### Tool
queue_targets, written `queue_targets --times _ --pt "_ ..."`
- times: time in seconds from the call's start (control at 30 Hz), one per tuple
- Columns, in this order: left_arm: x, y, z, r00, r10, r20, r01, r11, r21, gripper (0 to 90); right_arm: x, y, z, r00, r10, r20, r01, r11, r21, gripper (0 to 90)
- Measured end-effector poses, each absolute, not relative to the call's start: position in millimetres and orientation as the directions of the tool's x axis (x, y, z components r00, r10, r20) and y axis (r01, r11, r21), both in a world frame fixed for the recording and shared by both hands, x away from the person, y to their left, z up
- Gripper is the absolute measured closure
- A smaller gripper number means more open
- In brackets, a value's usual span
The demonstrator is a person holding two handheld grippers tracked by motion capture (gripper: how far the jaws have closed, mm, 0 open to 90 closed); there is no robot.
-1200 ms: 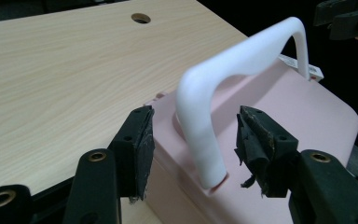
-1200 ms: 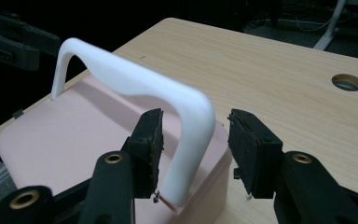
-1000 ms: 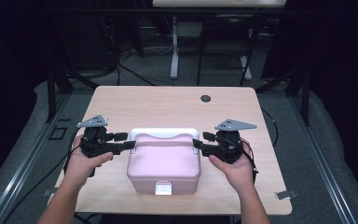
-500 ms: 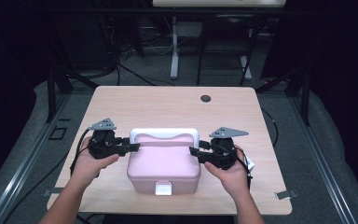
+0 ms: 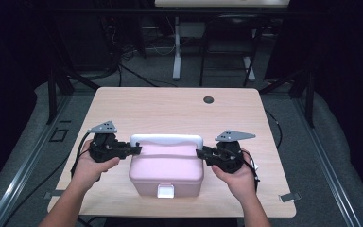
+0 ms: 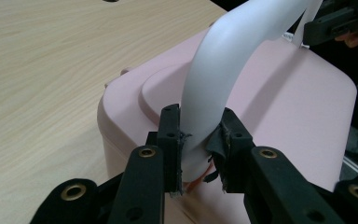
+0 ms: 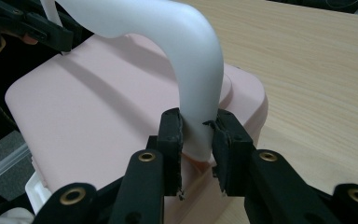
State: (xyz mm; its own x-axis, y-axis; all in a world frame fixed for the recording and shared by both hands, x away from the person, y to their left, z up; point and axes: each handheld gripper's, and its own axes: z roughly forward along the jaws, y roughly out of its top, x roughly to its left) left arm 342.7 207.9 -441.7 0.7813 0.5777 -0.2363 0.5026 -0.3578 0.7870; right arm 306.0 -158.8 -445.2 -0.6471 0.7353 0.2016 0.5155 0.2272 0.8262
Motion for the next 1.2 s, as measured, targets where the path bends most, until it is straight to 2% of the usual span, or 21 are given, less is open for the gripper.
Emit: queue_targets --times 0.33,0.57,0.7,0.87,1.03,1.2 --pt "337.2 210.8 -434.4 0.796 0.559 -0.232 0.481 -0.351 0.803 74.5 300.0 -160.4 -436.5 -0.670 0.719 0.185 0.496 0.249 0.832 73.9" --pt "337.2 214.2 -431.1 0.783 0.570 -0.249 0.470 -0.280 0.837 73.9 296.7 -162.8 -429.3 -0.678 0.707 0.200 0.478 0.218 0.851 74.1" --pt "337.1 215.9 -430.6 0.775 0.582 -0.245 0.470 -0.273 0.840 67.7 297.2 -163.9 -430.1 -0.676 0.706 0.211 0.475 0.198 0.858 74.2" --pt "332.2 221.9 -424.9 0.767 0.600 -0.229 0.455 -0.256 0.853 64.2 299.4 -165.5 -429.1 -0.673 0.706 0.222 0.473 0.179 0.863 74.1" --pt "325.3 231.1 -418.1 0.761 0.610 -0.221 0.444 -0.242 0.862 65.1 303.5 -168.1 -426.4 -0.673 0.697 0.249 0.474 0.148 0.868 74.2" --pt "317.3 234.4 -416.1 0.766 0.613 -0.194 0.436 -0.274 0.858 74.9 308.1 -169.5 -423.1 -0.672 0.694 0.258 0.471 0.133 0.872 74.2"
